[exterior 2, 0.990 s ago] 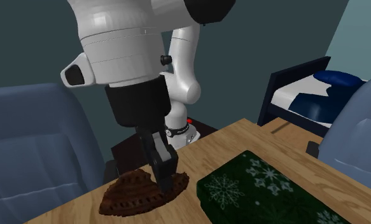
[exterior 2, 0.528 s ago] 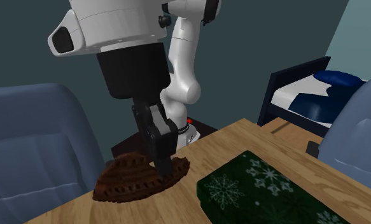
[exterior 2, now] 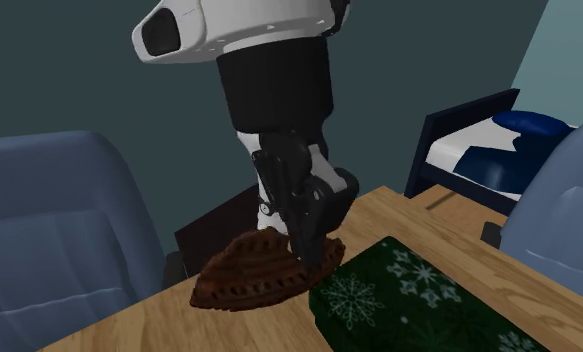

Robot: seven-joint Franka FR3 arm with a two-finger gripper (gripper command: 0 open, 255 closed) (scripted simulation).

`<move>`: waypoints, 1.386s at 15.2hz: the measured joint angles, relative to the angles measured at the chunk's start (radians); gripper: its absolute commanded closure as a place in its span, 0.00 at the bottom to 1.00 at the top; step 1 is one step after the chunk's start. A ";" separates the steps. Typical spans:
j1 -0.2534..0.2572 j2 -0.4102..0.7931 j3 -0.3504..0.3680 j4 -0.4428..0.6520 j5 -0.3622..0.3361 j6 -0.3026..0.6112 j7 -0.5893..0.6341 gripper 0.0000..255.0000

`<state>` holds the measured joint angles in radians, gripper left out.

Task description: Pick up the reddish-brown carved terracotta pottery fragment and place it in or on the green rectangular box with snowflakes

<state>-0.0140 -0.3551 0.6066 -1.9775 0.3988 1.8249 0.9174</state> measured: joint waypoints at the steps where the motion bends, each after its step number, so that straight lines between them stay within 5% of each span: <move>1: 0.007 0.003 0.021 0.008 0.001 0.004 0.028 1.00; 8: 0.044 0.027 0.163 0.053 -0.008 0.038 0.208 1.00; 14: 0.044 0.136 0.333 0.152 -0.095 0.075 0.402 1.00; 21: 0.047 0.157 0.370 0.086 -0.107 0.164 0.424 1.00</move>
<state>0.0329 -0.1978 0.9770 -1.8915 0.2913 1.9891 1.3415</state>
